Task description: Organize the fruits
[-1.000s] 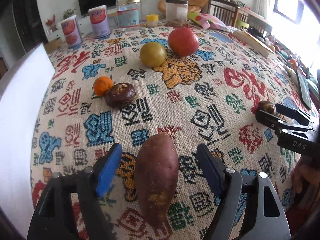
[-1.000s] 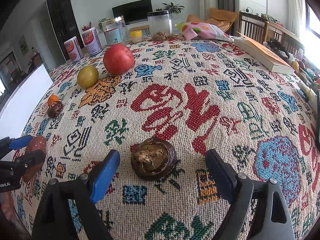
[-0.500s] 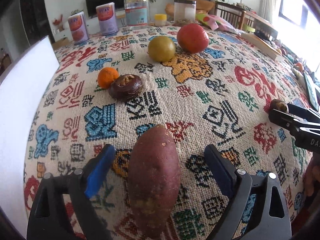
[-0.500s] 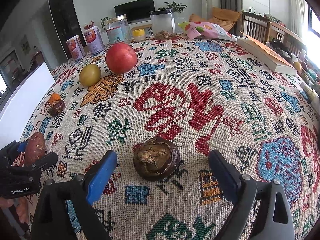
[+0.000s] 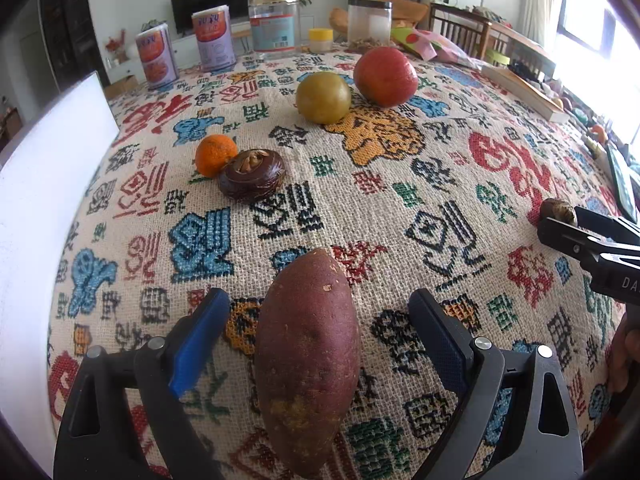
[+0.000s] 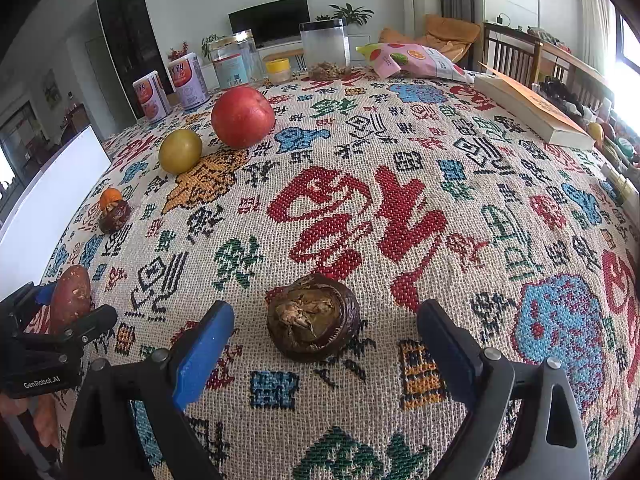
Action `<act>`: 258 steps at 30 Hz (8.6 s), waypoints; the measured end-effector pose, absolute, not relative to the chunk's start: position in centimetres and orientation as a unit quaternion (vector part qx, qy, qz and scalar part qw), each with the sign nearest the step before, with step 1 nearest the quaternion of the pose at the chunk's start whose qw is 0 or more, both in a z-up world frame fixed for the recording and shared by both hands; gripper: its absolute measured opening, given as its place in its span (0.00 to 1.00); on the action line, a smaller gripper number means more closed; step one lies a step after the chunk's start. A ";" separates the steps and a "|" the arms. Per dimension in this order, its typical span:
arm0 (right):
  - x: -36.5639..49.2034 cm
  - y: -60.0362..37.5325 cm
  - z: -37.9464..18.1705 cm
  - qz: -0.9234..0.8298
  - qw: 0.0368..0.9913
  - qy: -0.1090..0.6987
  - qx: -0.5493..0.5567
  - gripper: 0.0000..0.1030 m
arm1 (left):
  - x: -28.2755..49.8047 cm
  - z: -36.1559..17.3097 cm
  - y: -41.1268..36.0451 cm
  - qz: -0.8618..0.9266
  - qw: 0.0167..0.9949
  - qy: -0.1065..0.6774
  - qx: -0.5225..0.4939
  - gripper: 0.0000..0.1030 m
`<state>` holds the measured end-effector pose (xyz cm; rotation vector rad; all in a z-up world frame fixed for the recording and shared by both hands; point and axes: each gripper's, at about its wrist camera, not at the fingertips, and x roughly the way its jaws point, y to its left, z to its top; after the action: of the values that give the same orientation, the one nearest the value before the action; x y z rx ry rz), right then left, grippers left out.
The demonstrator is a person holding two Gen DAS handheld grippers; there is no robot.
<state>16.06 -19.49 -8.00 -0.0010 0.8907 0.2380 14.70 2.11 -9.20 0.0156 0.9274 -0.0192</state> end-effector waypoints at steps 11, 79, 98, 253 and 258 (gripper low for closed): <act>16.1 -19.5 -8.0 0.115 0.896 0.430 0.000 0.90 | 14.7 -9.2 2.2 -0.009 0.894 0.447 0.008 0.90; 12.4 -13.2 -3.0 0.256 0.872 0.418 0.002 0.41 | 3.0 2.2 11.9 -0.108 0.879 0.411 -0.218 0.40; 5.7 25.7 0.7 0.494 0.725 0.440 -0.192 0.41 | -2.2 -1.7 35.6 0.221 0.814 0.418 -0.337 0.43; 14.9 -14.5 -6.4 0.220 0.791 0.564 -0.091 0.50 | 13.5 -9.3 10.8 0.056 0.897 0.438 -0.034 0.85; 16.0 -12.8 -6.6 0.228 0.835 0.493 -0.089 0.50 | 13.5 -9.3 10.8 0.056 0.897 0.438 -0.034 0.85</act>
<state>15.97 -12.82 -6.57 -0.1876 1.0444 0.4837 13.51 10.82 -9.34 -0.0703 0.9069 0.1155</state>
